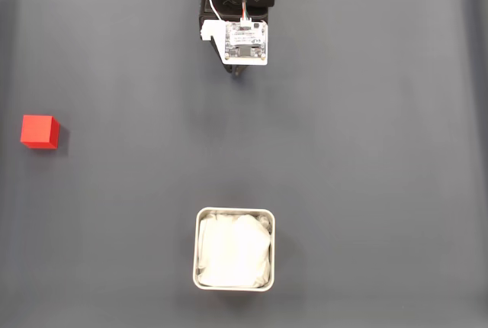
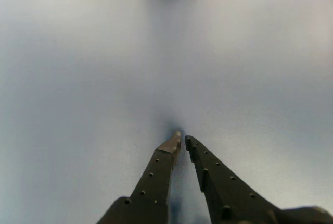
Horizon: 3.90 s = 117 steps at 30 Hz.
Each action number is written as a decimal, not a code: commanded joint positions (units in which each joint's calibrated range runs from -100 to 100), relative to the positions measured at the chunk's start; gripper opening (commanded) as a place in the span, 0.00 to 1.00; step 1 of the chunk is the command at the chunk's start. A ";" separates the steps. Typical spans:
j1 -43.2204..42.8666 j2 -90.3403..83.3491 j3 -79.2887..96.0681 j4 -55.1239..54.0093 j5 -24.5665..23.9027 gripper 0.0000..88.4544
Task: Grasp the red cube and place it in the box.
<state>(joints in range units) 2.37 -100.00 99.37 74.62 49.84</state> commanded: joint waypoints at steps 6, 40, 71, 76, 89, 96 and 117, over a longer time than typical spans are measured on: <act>-0.24 0.09 0.54 1.28 -0.49 0.00; -2.37 25.82 -46.90 -12.00 -1.37 0.00; 15.52 55.03 -86.14 5.21 0.59 0.00; 17.65 57.11 -87.69 5.13 -0.10 0.00; 23.12 62.82 -90.79 2.67 -1.61 0.00; 25.96 65.60 -90.79 -0.28 -1.71 0.00; 32.43 74.35 -90.88 -6.34 -1.95 0.04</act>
<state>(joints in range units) 33.61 -25.75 10.94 69.77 47.84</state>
